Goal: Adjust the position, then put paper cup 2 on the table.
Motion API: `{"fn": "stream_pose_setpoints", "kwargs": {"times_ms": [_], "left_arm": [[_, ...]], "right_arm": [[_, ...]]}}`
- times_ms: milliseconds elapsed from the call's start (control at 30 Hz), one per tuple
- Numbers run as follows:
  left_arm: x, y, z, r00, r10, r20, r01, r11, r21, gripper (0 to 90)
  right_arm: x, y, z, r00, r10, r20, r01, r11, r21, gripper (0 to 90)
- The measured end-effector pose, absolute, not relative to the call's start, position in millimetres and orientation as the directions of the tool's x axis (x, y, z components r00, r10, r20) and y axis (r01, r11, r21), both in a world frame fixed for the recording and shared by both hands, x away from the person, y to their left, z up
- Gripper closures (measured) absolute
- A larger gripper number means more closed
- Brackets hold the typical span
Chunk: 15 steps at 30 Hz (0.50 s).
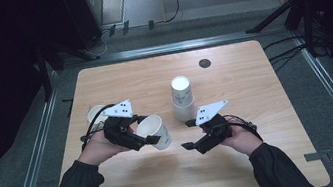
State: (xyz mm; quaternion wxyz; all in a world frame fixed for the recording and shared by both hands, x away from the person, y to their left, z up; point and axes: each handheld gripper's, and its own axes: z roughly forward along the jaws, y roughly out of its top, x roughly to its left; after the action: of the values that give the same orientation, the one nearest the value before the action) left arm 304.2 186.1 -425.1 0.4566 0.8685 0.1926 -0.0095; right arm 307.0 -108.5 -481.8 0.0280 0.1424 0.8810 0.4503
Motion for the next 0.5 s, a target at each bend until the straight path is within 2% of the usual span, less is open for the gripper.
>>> {"fn": "stream_pose_setpoints", "kwargs": {"times_ms": [100,500], "left_arm": [[303.2,188.0,-426.0,0.927,0.326,-0.186,0.341,-0.524,0.780,23.9],[305.6,202.3,-430.7,0.911,0.368,-0.187,0.371,-0.531,0.762,24.0]], "right_arm": [[306.4,-113.1,-481.3,-0.945,0.322,0.062,0.245,0.569,0.785,23.8],[308.7,-144.1,-474.4,-0.919,0.390,0.060,0.272,0.515,0.813,22.7]]}}
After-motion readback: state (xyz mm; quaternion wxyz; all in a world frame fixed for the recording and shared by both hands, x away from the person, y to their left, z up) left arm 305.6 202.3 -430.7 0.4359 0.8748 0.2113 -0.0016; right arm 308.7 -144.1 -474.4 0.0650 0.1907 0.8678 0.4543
